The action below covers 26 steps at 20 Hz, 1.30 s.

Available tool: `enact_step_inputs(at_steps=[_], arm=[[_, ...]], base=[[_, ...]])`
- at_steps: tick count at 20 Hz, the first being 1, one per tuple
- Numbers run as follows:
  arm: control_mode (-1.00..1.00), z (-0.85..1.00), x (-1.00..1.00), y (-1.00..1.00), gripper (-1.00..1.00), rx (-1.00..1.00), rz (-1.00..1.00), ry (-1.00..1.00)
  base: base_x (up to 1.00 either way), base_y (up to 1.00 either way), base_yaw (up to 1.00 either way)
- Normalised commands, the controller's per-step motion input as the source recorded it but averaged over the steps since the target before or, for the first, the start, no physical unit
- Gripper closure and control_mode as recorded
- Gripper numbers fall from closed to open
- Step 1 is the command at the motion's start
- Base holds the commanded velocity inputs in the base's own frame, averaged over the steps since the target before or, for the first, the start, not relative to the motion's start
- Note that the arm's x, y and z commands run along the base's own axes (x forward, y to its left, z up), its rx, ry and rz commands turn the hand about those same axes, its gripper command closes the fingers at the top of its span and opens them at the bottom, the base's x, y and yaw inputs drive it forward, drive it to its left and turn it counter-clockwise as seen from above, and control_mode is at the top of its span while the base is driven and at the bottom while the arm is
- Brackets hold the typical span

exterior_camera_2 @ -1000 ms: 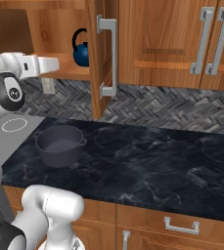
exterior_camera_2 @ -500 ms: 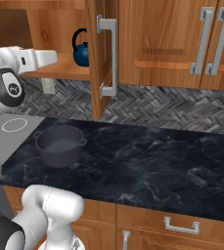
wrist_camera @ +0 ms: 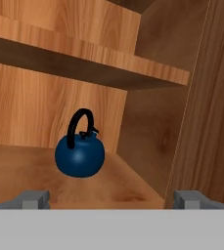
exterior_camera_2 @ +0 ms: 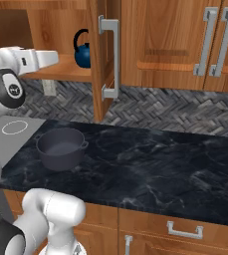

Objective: Pick the kettle from the cabinet and place it on a stove burner. Then pick the pot from the counter and place it on another stove burner. Finally, turn both burners on.

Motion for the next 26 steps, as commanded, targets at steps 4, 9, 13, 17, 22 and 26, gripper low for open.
enact_step_inputs(at_steps=[4, 9, 13, 17, 22, 26], arm=[[-1.00, 0.00, 0.31, 0.02, -1.00, 0.00, 0.00, 0.00], [-1.00, 0.00, 0.37, 0.06, -1.00, -0.01, -0.02, 0.00], [-1.00, 0.00, 0.30, 0.07, -1.00, -0.02, -0.05, 0.00], [-1.00, 0.00, 0.24, 0.14, -1.00, -0.02, -0.09, -0.01], [-1.00, 0.00, 0.26, 0.11, -1.00, 0.06, -0.10, -0.12], [-1.00, 0.00, 0.23, 0.26, -1.00, 0.11, -0.07, -0.08]], base=[[0.00, 0.00, 0.00], [0.00, 0.00, 0.00], [0.00, 0.00, 0.00], [0.00, 0.00, 0.00], [0.00, 0.00, 0.00], [0.00, 0.00, 0.00]])
